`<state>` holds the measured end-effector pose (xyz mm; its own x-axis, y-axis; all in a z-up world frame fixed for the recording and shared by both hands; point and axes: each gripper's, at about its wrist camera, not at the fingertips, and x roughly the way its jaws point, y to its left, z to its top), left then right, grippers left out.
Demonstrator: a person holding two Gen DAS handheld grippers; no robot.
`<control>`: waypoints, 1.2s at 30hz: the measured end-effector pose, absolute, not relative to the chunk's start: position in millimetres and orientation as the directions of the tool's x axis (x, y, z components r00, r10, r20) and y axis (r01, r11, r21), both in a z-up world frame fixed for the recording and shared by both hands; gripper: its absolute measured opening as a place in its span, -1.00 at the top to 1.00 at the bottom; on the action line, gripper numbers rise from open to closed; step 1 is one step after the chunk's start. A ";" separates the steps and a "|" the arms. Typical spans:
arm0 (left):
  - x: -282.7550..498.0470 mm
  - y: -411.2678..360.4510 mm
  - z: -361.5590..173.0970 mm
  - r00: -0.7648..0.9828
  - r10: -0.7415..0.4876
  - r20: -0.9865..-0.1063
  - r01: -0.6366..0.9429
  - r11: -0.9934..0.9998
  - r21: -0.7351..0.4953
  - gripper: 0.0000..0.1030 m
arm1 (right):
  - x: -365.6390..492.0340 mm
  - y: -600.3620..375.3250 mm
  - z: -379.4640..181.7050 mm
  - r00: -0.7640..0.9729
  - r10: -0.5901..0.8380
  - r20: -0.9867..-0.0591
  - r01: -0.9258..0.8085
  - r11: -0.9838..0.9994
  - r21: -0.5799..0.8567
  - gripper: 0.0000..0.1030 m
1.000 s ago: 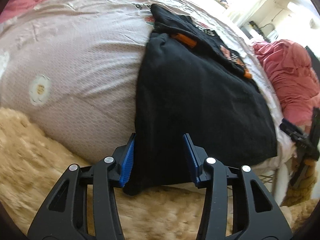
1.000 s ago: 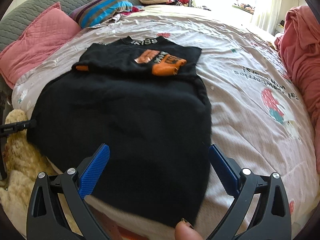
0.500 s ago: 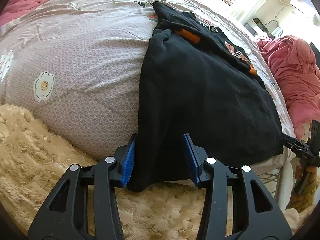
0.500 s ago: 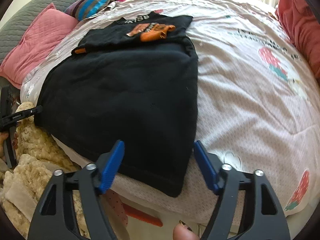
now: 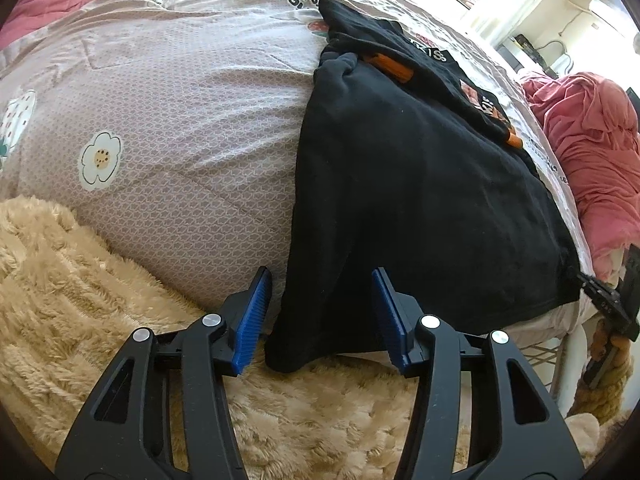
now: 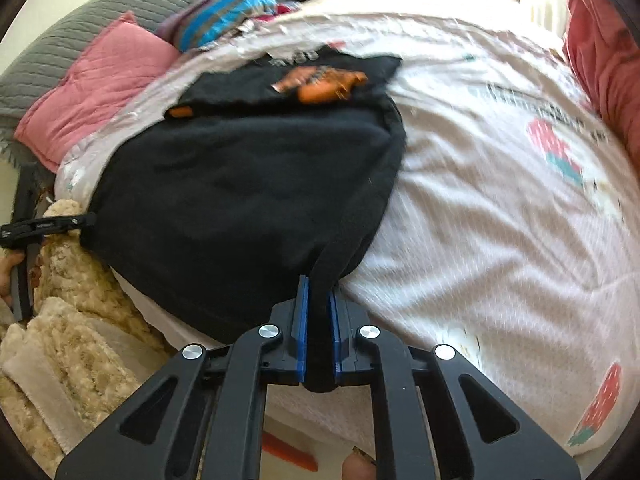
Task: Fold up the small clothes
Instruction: 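Close both grippers on the black shirt hem, then lift the hem with both grippers and fold it over toward the collar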
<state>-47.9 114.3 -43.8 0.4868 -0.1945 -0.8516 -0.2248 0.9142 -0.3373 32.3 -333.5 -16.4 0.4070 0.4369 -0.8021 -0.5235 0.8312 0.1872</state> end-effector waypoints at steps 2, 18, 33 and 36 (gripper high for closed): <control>-47.4 114.5 -43.7 0.482 -0.188 -0.856 -0.228 0.916 -0.329 0.17 | 36.0 -334.7 -5.7 0.417 0.492 -0.764 -0.533 0.813 0.233 0.85; -48.6 116.3 -8.3 0.539 -0.191 -0.820 -0.192 0.920 -0.340 0.96 | 66.0 -344.4 48.6 0.560 0.627 -0.541 -0.539 0.772 0.337 0.85; -5.5 123.8 78.1 0.702 -0.115 -0.703 -0.192 0.920 -0.342 0.96 | 82.6 -363.8 69.5 0.656 0.621 -0.430 -0.488 0.783 0.385 0.85; 8.9 119.5 94.3 0.717 -0.077 -0.693 -0.192 0.933 -0.303 0.96 | 89.6 -361.9 77.3 0.677 0.609 -0.413 -0.490 0.792 0.364 0.85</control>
